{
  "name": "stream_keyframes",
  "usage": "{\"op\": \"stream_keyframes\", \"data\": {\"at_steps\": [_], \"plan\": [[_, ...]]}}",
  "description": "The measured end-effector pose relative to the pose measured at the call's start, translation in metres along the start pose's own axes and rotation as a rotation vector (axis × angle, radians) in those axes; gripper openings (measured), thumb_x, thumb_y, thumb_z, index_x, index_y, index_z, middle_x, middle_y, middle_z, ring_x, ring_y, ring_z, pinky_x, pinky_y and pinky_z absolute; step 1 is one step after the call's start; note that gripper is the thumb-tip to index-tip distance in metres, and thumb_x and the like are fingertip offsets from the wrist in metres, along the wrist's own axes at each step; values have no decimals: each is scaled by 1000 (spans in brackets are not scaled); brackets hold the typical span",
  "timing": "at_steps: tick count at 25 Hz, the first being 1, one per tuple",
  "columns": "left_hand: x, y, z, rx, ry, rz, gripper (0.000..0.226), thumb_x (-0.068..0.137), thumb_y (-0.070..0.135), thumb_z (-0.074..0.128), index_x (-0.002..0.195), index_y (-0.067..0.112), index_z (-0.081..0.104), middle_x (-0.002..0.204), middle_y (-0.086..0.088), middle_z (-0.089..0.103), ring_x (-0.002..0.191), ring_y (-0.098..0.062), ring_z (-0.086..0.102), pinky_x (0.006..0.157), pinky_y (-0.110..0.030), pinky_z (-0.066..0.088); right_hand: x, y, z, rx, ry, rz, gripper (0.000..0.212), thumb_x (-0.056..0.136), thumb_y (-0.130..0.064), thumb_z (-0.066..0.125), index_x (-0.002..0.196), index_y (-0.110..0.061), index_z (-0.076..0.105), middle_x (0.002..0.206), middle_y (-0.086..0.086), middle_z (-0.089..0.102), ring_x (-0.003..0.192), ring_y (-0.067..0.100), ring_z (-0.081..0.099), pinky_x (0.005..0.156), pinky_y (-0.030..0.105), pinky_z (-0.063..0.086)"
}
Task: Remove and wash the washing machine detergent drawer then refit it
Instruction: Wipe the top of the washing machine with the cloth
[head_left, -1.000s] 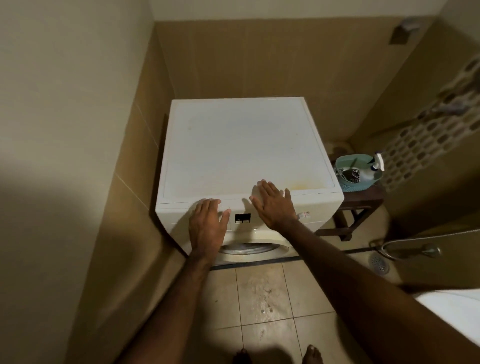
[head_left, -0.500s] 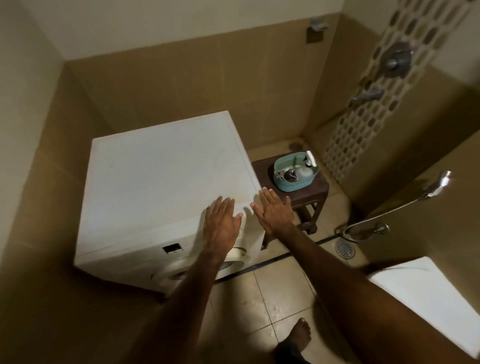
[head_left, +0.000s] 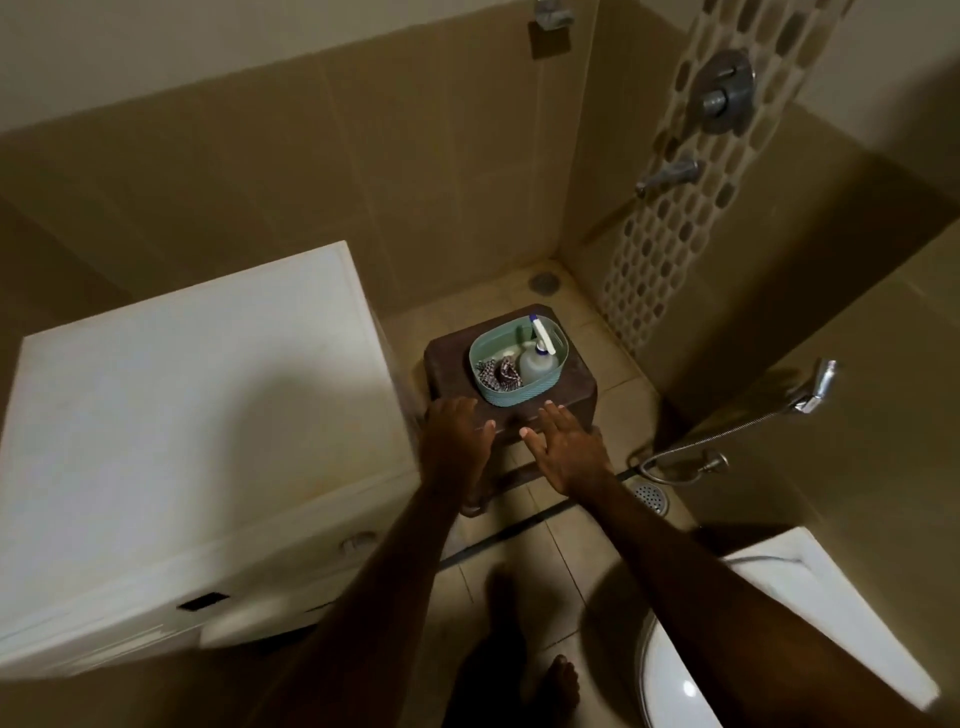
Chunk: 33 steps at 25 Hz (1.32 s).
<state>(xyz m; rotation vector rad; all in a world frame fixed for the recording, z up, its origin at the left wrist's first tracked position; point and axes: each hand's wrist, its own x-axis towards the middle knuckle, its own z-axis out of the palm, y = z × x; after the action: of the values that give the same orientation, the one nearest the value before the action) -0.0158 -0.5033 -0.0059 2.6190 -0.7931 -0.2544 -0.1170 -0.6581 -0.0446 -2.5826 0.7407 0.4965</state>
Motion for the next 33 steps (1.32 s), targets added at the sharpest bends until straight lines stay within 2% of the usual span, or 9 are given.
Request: {"op": "stream_keyframes", "data": {"at_steps": [6,9,13,16,22,25,29,31,33], "plan": [[98,17,61,11,-143,-132,43,99,40,64,130,10,62,130,-9,65,125,-25,54,97,-35,46,75,31,5,71,-40,45,67,110,-58,20,166,-21,20,175,-1,12,161,16,10,126,52,18],[146,15,91,5,-190,-207,55,96,49,65,135,10,61,136,-11,63,128,-27,51,98,-37,45,112,40,9,99,-20,33,66,110,-56,23,165,-19,26,174,1,19,160,18,16,127,50,22],[207,9,134,19,-249,-313,66,92,57,68,136,9,60,138,-14,62,131,-30,52,101,-41,48,148,55,18,172,103,-18,58,112,-47,36,161,-15,38,167,5,37,156,20,31,124,36,31],[238,7,161,50,-325,-370,71,90,63,68,134,8,61,136,-14,63,128,-30,57,100,-40,50,155,65,32,207,267,-68,49,108,-33,56,149,-6,54,154,14,54,143,29,52,110,43,51],[247,0,183,108,-366,-319,50,110,42,45,139,2,53,139,-18,58,126,-29,59,101,-36,49,156,75,50,218,266,-39,45,106,-32,60,145,-11,61,154,7,55,143,25,52,98,39,56],[243,3,164,-22,-315,-382,50,108,37,51,143,1,48,144,-21,53,130,-33,56,101,-39,50,151,66,44,278,257,-36,46,107,-35,58,147,-13,58,153,7,56,140,25,55,96,40,58],[218,0,120,-297,-152,-461,36,105,23,56,132,0,49,126,-28,65,116,-46,63,90,-49,52,139,47,18,436,192,43,46,110,-47,43,151,-27,52,154,0,55,140,18,53,108,35,47],[194,-9,96,-452,-103,-426,33,104,16,55,134,2,50,127,-27,65,114,-44,64,85,-44,53,122,32,2,620,153,101,42,110,-52,39,147,-38,52,148,-6,60,133,16,56,100,32,45],[168,-12,72,-646,-130,-406,37,104,9,51,140,6,49,136,-21,61,118,-37,62,81,-31,55,101,16,-12,821,140,144,40,109,-51,43,145,-38,54,144,-6,62,130,16,58,101,32,44]]}}
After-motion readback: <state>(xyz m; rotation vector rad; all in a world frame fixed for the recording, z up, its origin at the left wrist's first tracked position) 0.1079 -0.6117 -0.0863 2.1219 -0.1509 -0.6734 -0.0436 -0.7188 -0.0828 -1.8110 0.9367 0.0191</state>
